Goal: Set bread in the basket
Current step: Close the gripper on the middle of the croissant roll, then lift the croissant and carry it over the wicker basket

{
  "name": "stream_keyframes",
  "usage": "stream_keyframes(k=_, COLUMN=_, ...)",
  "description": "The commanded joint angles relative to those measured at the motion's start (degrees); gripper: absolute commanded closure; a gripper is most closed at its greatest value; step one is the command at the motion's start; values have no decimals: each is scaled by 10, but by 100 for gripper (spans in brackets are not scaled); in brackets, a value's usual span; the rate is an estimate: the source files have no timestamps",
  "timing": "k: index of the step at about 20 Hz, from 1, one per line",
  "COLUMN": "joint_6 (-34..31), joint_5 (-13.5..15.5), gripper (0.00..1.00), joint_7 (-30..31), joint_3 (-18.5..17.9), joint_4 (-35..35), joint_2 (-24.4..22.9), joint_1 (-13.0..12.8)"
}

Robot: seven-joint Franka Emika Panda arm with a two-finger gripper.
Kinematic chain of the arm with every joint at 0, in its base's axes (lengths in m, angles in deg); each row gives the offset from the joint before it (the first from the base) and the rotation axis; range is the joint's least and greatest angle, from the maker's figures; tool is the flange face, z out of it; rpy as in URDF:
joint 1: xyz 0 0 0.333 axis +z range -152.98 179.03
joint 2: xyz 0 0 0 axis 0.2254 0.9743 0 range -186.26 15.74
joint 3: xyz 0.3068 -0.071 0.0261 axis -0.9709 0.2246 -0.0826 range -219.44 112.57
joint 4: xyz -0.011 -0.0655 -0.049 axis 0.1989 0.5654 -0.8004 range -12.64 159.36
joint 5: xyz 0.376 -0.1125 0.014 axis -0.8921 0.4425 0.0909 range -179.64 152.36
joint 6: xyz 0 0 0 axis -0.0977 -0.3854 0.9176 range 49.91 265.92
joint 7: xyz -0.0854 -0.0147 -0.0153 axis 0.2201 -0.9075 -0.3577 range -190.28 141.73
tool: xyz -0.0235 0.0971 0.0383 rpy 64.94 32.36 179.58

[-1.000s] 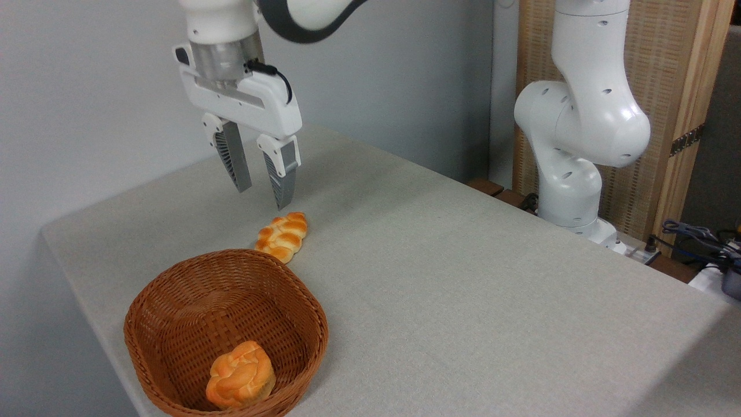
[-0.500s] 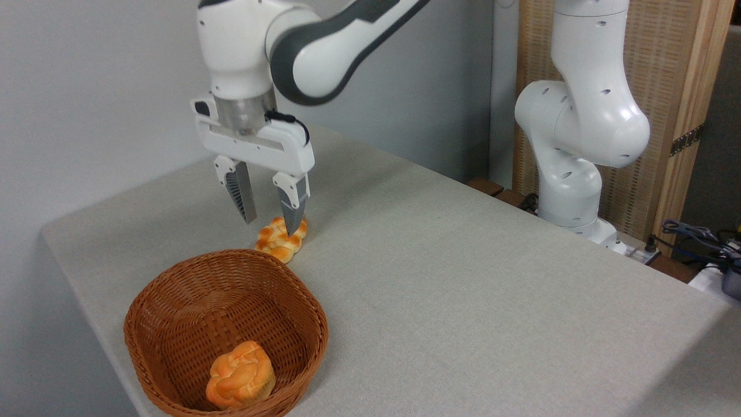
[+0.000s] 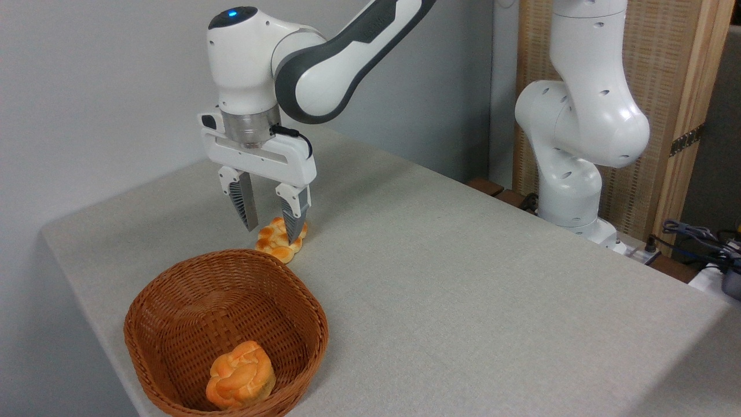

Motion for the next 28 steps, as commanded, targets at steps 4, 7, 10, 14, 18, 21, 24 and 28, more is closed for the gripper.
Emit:
stream_keyframes(k=4, joint_6=11, joint_5=-13, gripper=9, joint_7=-7, joint_3=1, joint_4=22, joint_2=-1, joint_1=-3)
stream_keyframes(k=7, joint_6=11, joint_5=-12, gripper=44, joint_7=-27, joint_3=1, joint_4=23, joint_2=0, joint_1=-3)
stream_keyframes(k=10, joint_6=10, joint_5=-12, gripper=53, joint_7=-31, joint_3=1, joint_4=23, joint_2=-1, joint_1=-3)
stream_keyframes(k=14, joint_6=10, joint_5=-12, gripper=53, joint_7=-31, joint_3=1, joint_4=22, joint_2=-1, joint_1=-3)
stream_keyframes(k=18, joint_6=7, joint_5=-12, gripper=54, joint_7=-39, joint_3=-2, joint_4=22, joint_2=-4, joint_1=-1)
stream_keyframes(k=21, joint_6=7, joint_5=-11, gripper=55, joint_7=-39, joint_3=-4, joint_4=20, joint_2=-4, joint_1=0)
stream_keyframes(k=24, joint_6=2, joint_5=-11, gripper=57, joint_7=-52, joint_3=-5, joint_4=16, joint_2=-8, joint_1=1)
stream_keyframes(k=28, joint_6=-144, joint_5=-12, gripper=57, joint_7=-98, joint_3=-8, joint_4=-75, joint_2=-2, joint_1=3)
